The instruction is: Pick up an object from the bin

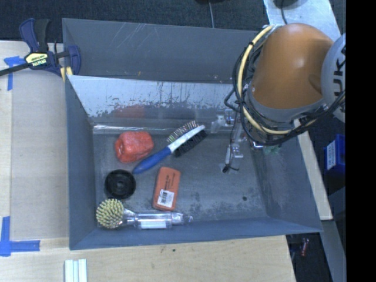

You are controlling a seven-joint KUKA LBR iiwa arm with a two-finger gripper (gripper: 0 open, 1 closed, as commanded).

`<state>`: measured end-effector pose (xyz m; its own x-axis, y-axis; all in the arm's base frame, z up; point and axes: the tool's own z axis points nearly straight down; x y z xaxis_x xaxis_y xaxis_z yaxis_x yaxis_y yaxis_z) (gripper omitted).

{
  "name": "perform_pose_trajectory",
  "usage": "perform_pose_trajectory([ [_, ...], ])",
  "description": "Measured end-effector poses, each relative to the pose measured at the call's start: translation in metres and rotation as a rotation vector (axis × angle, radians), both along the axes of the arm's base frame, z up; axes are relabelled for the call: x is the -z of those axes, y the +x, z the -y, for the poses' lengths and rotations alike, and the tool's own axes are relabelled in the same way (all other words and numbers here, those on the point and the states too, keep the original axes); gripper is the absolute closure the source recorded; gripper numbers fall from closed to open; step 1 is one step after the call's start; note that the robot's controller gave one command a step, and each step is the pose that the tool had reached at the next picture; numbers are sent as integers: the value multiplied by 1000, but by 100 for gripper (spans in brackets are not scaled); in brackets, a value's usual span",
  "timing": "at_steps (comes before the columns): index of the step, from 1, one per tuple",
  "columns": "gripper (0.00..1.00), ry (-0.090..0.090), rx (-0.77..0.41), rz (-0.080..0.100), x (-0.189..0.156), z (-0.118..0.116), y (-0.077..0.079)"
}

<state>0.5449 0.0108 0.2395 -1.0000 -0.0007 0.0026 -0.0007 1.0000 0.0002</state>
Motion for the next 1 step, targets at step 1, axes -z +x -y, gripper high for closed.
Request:
perform_pose_trajectory([
  [1,0,0,0,7,-3,0,1],
])
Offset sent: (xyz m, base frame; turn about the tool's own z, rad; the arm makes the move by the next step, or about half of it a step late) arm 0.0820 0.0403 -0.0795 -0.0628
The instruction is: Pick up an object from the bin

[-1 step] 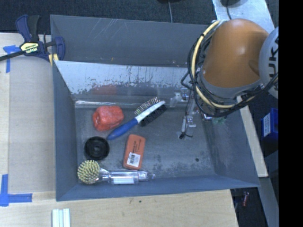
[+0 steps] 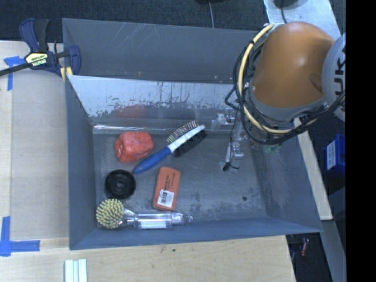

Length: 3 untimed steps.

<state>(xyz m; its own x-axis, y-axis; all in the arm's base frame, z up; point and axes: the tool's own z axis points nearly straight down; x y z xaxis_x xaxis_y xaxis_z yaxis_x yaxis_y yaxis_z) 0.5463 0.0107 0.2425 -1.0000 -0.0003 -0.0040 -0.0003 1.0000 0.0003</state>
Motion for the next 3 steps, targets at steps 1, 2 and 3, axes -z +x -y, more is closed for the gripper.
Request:
perform_pose_trajectory([
  [1,0,0,-65,1,83,-41,81],
  [2,0,-1,-68,9,82,-29,82],
  [3,0,0,-197,3,97,-31,82],
])
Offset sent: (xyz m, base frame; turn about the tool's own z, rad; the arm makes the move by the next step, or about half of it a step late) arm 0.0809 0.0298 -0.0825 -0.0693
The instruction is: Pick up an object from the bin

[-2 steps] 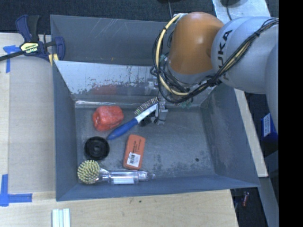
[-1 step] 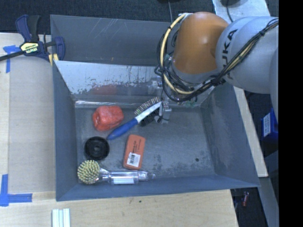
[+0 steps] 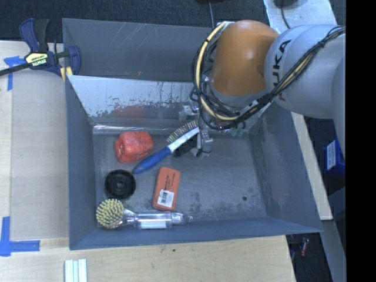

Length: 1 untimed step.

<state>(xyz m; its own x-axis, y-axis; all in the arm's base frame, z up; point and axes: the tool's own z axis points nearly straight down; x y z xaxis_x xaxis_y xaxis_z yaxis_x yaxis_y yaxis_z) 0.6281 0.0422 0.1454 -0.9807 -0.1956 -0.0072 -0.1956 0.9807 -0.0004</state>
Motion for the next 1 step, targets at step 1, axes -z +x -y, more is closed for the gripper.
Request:
perform_pose_trajectory([
  [1,0,1,182,3,75,-4,-4],
])
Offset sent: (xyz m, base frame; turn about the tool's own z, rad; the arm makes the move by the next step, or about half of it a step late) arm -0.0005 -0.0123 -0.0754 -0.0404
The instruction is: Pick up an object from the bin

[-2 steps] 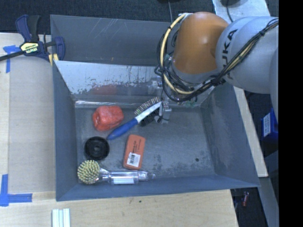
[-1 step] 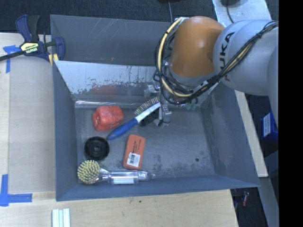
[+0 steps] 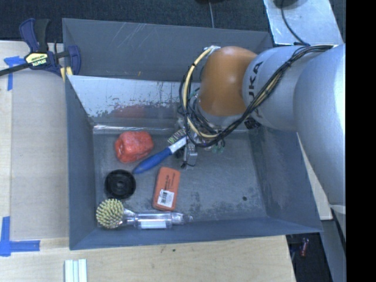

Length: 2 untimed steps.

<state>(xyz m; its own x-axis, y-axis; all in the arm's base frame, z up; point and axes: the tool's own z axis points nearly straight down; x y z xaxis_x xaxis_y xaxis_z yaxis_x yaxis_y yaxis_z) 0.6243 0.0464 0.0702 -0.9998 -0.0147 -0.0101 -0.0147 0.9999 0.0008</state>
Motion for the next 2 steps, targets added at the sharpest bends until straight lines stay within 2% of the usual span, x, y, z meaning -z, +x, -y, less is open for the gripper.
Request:
perform_pose_trajectory([
  [1,100,-2,-221,7,-1,17,5],
  [2,100,-2,-220,7,-1,17,5],
])
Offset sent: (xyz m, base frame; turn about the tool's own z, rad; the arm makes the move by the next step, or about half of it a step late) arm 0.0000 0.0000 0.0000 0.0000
